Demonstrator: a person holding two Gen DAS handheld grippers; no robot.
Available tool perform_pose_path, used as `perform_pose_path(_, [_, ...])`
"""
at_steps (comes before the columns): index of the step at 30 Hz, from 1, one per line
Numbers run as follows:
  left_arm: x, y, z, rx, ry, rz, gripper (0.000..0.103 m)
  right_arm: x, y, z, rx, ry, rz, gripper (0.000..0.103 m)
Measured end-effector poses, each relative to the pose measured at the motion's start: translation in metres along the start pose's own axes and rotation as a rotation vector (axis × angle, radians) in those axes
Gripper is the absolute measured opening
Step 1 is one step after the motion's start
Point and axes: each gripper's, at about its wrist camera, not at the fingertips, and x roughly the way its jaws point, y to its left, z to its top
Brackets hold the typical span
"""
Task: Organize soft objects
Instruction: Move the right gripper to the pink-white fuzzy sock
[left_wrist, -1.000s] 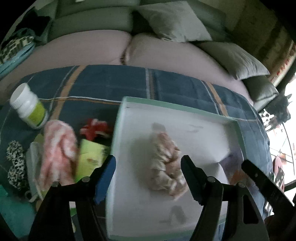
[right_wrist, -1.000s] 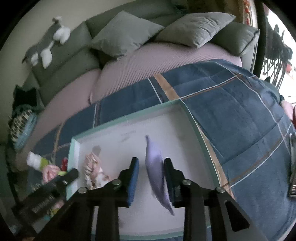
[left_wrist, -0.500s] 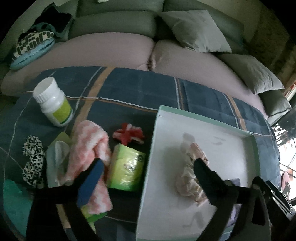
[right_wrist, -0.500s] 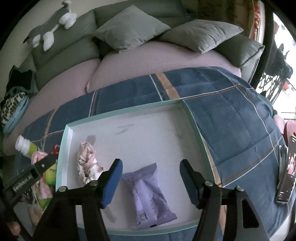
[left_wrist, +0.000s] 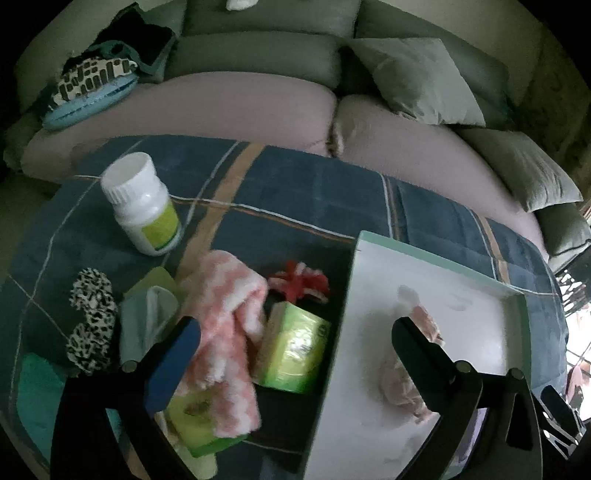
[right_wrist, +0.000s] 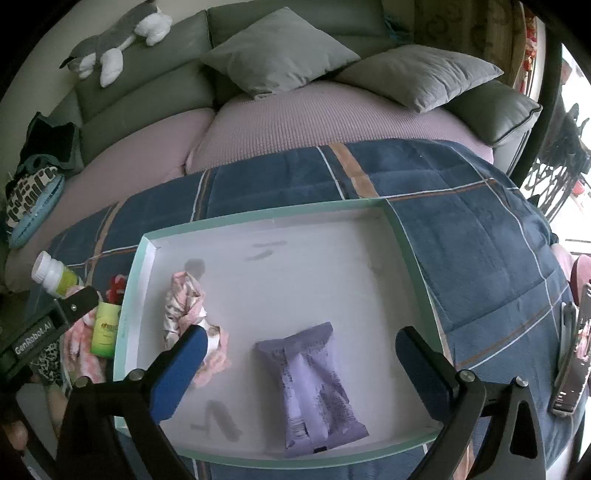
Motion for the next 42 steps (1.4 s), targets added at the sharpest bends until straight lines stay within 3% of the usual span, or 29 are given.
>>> perform_pose_path(11, [-0.036,0.055,0.017,-0.040,-0.098,0.101,0.103,-0.003,0.033,-0.003,-0.057,-0.014,0.064,0.103])
perform_pose_path(19, [-0.068,0.112,0.021,-0.140,-0.188,0.164,0.103,-0.003,0.069,-0.010,-0.117,-0.005,0.110,0.103])
perform_pose_path(29, [-0.074,0.169,0.014,-0.233,-0.175,0.221,0.103,-0.003,0.121,-0.020,-0.198,0.004,0.195,0.103])
perform_pose_path(42, [-0.075,0.202,0.005,-0.299,-0.161,0.223,0.103,-0.002,0.158,-0.025,-0.242,0.000,0.261,0.103])
